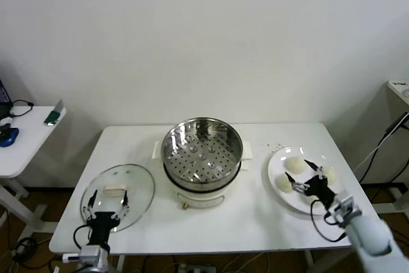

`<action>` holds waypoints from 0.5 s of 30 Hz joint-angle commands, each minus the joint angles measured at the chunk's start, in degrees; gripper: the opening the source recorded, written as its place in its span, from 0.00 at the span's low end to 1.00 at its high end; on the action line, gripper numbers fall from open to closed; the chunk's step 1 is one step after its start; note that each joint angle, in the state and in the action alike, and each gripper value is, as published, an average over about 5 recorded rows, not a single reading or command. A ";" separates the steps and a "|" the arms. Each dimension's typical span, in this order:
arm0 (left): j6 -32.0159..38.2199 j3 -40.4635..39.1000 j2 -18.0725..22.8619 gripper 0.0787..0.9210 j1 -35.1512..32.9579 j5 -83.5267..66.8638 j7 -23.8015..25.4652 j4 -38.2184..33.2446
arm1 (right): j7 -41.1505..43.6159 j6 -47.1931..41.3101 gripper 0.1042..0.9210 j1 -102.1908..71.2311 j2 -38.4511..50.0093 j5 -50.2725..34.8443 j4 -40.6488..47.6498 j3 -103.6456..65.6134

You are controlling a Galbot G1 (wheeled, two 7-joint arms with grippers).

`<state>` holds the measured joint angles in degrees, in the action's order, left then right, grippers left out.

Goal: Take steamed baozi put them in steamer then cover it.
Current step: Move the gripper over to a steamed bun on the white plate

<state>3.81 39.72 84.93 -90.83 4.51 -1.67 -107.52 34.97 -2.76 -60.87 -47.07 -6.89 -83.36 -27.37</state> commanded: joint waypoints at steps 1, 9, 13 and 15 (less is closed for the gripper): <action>0.01 0.00 -0.11 0.88 -0.01 -0.20 -0.03 0.10 | 16.38 -2.11 0.88 13.58 11.56 3.12 9.76 7.03; 0.00 0.25 -0.57 0.88 0.08 -0.88 -0.20 0.98 | 31.29 2.98 0.88 39.19 12.70 17.21 23.02 29.75; -0.23 0.57 -0.83 0.88 0.06 -1.26 -0.34 1.25 | 34.42 3.92 0.88 51.75 10.11 20.04 29.59 43.19; -0.46 0.69 -0.96 0.88 0.04 -1.33 -0.35 1.35 | 35.19 4.08 0.88 56.67 8.17 20.32 32.30 48.85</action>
<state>3.53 40.38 84.00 -90.78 3.34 -2.03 -106.26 61.15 0.67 -21.94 -40.55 7.76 -60.22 5.25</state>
